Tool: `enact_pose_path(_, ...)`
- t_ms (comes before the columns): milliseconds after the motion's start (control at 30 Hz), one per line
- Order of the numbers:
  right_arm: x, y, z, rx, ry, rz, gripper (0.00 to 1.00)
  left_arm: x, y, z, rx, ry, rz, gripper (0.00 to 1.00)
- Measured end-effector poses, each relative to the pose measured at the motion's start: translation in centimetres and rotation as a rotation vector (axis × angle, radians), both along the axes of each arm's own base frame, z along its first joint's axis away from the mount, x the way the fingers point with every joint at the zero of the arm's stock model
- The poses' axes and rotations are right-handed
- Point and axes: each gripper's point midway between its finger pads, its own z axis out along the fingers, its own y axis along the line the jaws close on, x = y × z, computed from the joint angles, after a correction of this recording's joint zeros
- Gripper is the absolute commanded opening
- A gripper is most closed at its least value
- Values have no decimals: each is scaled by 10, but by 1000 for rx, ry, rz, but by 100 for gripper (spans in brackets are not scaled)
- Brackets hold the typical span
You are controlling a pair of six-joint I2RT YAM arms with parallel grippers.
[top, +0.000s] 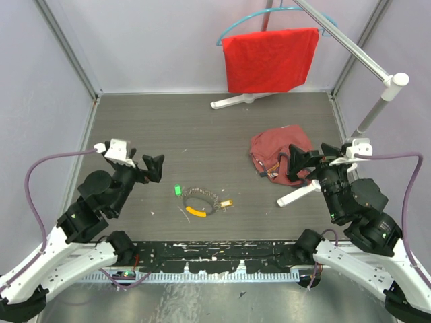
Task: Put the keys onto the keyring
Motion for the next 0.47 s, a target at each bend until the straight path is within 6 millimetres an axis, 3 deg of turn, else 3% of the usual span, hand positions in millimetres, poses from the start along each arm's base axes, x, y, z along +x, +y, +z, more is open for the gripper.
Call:
enact_pose_path(200, 1, -5, -12, -9, 15, -33, 100, 0, 9, -21, 46, 43, 40, 98)
enact_pose_path(467, 2, -10, -13, -8, 18, -65, 100, 1, 9, -27, 65, 62, 46, 98)
